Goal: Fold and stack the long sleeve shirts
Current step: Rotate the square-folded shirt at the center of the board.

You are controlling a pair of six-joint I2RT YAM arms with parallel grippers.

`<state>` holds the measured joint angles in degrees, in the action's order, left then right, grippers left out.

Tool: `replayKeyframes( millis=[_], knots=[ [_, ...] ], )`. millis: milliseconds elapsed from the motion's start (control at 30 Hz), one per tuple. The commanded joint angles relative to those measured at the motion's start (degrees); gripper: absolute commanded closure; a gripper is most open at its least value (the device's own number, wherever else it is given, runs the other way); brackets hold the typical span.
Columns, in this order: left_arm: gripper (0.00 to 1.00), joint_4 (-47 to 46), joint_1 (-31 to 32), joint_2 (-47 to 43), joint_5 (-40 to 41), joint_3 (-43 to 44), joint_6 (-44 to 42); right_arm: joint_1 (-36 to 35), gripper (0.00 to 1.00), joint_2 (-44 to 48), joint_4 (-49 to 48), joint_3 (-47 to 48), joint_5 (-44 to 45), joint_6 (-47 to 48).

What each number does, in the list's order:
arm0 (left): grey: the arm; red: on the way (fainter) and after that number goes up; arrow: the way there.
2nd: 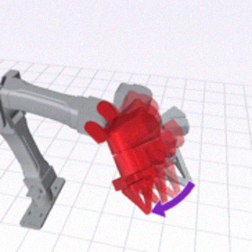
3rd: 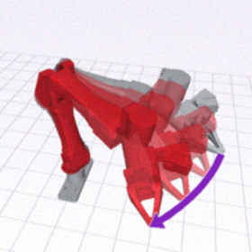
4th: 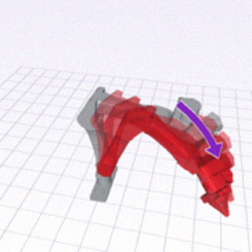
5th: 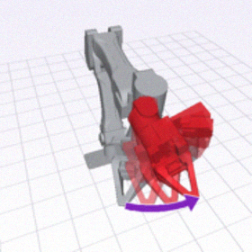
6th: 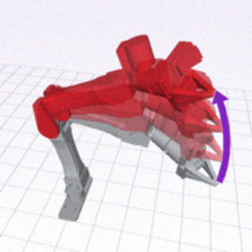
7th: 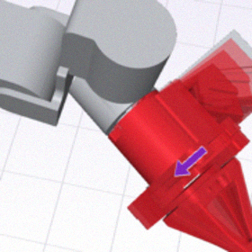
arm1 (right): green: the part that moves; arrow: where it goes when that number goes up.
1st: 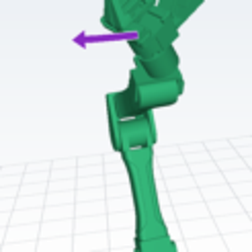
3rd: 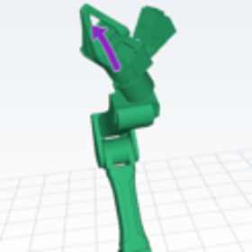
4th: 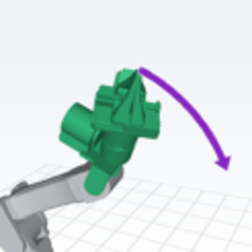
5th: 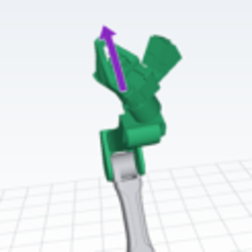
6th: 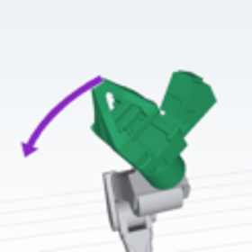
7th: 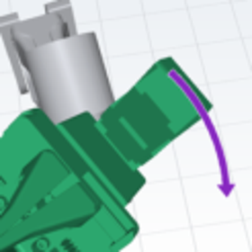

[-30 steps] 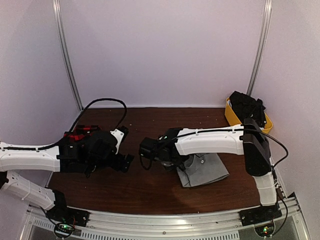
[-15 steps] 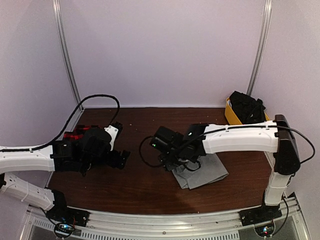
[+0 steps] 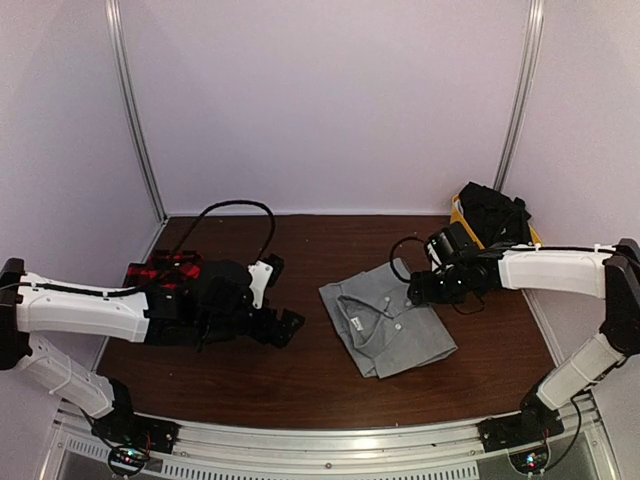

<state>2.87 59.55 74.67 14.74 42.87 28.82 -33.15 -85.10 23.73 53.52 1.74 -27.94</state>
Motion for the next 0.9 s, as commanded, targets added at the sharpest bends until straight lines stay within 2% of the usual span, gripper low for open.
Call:
replayKeyframes(
  millis=[0,233,400,500,667,767,867],
  knots=[
    [0.02,-9.49,-0.31,5.67,-8.44,3.05,4.69,4.69,0.23,-0.77,-10.1,-4.12,-8.86,1.41],
    [0.02,-11.76,-0.99,14.4,-12.31,6.51,8.91,6.03,0.22,-0.84,-17.68,-12.72,-17.53,-1.65],
    [0.02,-12.5,-2.88,16.01,-14.11,5.81,10.92,3.03,0.22,4.47,-27.08,-22.64,-22.87,-8.78],
    [0.02,-12.27,-4.06,15.3,-13.99,4.36,11.51,-2.42,0.23,7.72,-30.66,-26.63,-21.19,-14.19],
    [0.02,-9.17,-5.77,12.52,-10.48,2.19,11.37,-15.58,0.23,9.7,-36.99,-28.51,-12.72,-24.7],
    [0.02,-6.11,-5.9,9.93,-6.07,0.68,11.33,-22.53,0.23,7.84,-39.98,-26.0,-8.82,-28.39],
    [0.02,-4.33,-5.99,7.74,-5.19,-1.15,11.96,-27.95,0.22,6.17,-35.82,-20.98,-4.42,-27.57]
  ],
)
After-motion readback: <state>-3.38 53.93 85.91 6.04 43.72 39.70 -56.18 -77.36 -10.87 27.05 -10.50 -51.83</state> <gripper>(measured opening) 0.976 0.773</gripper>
